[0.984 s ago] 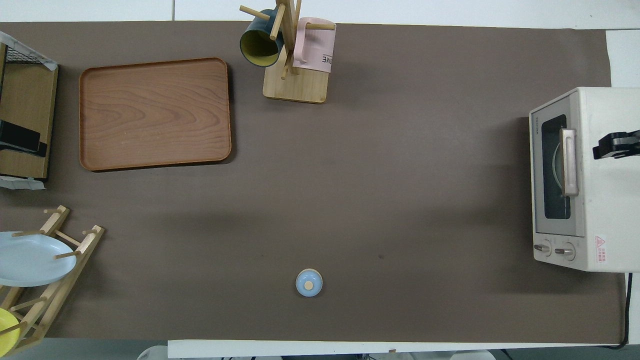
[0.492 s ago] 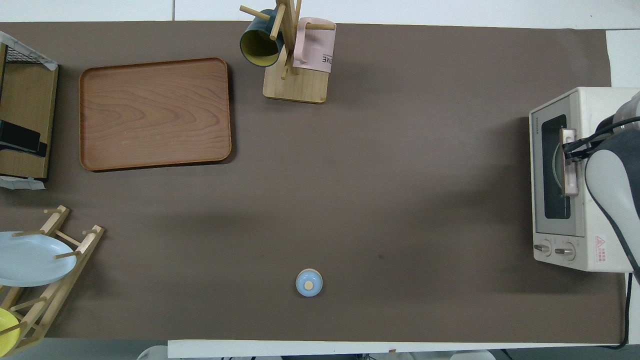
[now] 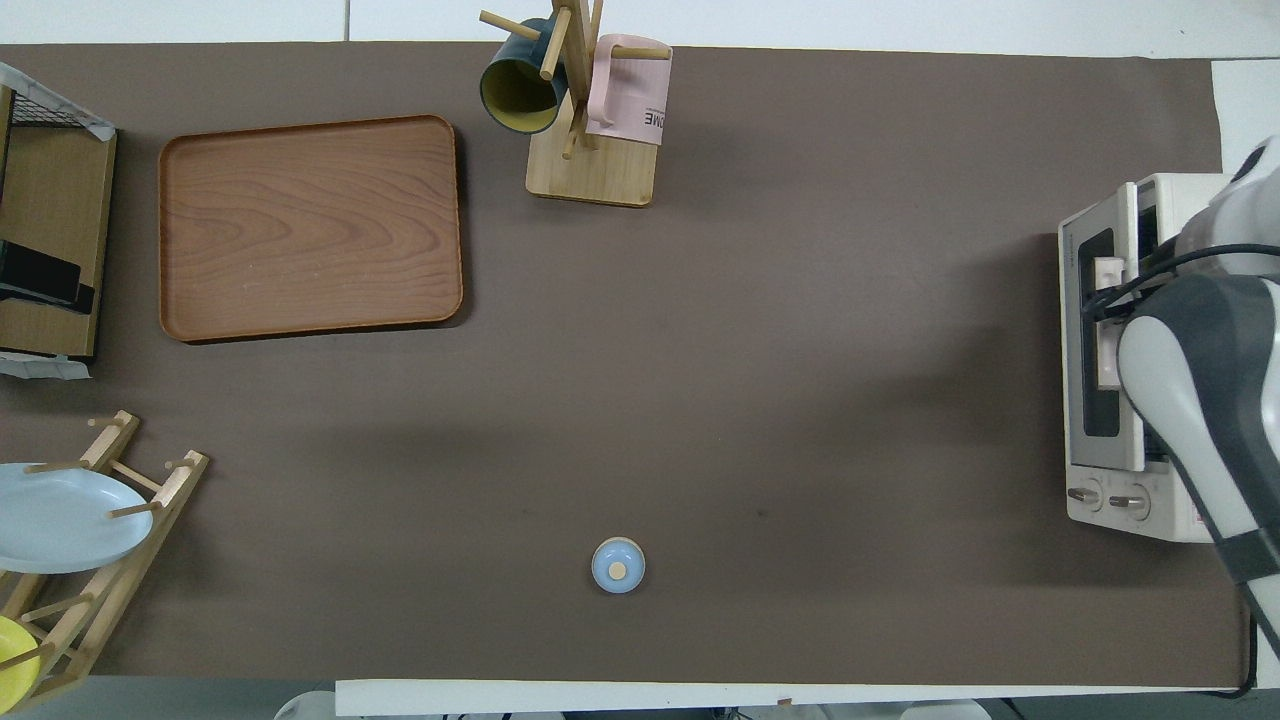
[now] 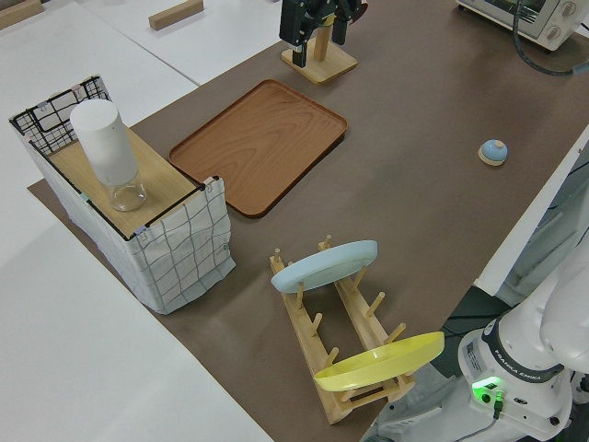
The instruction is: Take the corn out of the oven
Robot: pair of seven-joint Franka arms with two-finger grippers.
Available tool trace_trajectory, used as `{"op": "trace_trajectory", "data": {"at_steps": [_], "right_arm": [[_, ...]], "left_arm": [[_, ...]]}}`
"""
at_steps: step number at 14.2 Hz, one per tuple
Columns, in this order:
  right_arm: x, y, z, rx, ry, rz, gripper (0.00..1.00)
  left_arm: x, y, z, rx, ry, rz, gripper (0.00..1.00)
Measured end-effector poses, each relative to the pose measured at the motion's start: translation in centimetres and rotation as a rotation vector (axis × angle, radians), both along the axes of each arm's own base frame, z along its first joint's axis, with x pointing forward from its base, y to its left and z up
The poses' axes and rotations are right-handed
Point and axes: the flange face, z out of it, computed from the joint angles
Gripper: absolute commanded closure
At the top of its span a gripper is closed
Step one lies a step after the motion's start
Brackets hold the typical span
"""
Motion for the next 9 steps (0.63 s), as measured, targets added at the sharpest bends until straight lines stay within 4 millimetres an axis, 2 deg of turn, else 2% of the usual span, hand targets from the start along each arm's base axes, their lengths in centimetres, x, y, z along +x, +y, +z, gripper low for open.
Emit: {"op": "trace_trajectory", "data": {"at_steps": [3, 6, 9], "right_arm": [[1.2, 4.6, -3.2, 0.010, -0.016, -0.002, 1.00], [2.3, 6.4, -6.4, 0.050, -0.021, -0.022, 1.00], [3.0, 7.0, -8.8, 0.080, -0.019, -0.043, 1.00]], "left_arm": [[0.0, 0.0, 0.0, 0.000, 0.000, 0.000, 0.00], [0.0, 0.0, 0.0, 0.000, 0.000, 0.000, 0.00], [0.0, 0.0, 0.0, 0.000, 0.000, 0.000, 0.00]]}}
